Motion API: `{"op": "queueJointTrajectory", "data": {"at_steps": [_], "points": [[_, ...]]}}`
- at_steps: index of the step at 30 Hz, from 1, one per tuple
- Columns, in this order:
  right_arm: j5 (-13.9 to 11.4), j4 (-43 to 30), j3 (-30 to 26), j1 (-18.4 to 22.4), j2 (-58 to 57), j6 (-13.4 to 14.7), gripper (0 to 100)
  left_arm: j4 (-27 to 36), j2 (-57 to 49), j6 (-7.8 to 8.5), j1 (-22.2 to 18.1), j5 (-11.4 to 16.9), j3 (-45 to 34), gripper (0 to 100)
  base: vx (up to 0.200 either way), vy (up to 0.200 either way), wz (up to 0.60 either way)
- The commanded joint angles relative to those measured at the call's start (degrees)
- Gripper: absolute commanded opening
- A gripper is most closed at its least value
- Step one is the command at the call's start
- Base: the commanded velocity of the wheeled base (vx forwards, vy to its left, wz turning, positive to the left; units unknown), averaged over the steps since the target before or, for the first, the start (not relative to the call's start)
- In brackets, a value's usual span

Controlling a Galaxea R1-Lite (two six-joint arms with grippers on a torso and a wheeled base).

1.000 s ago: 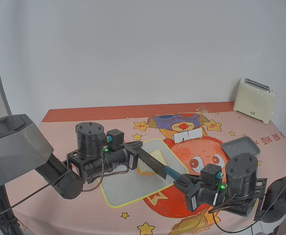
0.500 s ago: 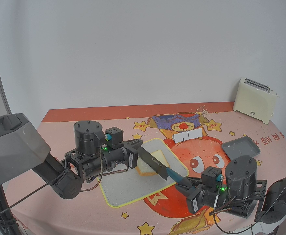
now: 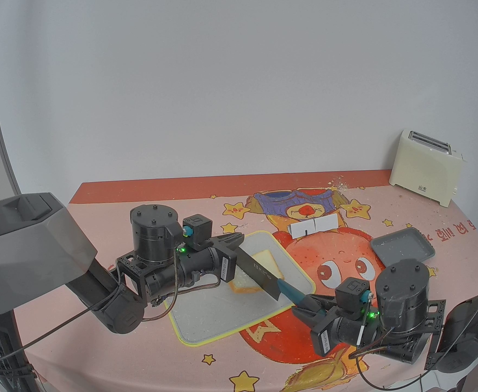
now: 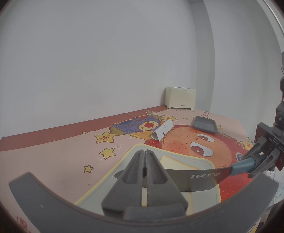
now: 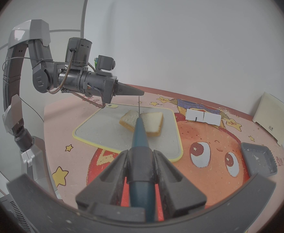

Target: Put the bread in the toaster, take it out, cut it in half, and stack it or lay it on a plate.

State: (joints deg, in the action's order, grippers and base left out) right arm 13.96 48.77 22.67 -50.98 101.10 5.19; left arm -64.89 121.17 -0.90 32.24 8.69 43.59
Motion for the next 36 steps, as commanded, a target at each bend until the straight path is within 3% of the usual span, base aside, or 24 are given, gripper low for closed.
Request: {"op": "queueJointTrajectory", "data": {"at_steps": [1, 30, 36], "points": [[0.02, 0.00, 0.18, -0.17, 0.07, -0.01, 0, 0.12, 0.11, -0.06, -0.16, 0.01, -0.18, 0, 0.000, 0.000, 0.00], [0.02, 0.44, 2.37, 0.09, -1.43, -0.01, 0, -0.41, 1.78, 0.02, -0.34, -0.08, -0.62, 0, 0.000, 0.000, 0.00], [-0.07, 0.00, 0.00, 0.09, -1.08, 0.08, 0, -0.41, 1.26, -0.06, -0.25, 0.01, -0.44, 0, 0.000, 0.000, 0.00]]}}
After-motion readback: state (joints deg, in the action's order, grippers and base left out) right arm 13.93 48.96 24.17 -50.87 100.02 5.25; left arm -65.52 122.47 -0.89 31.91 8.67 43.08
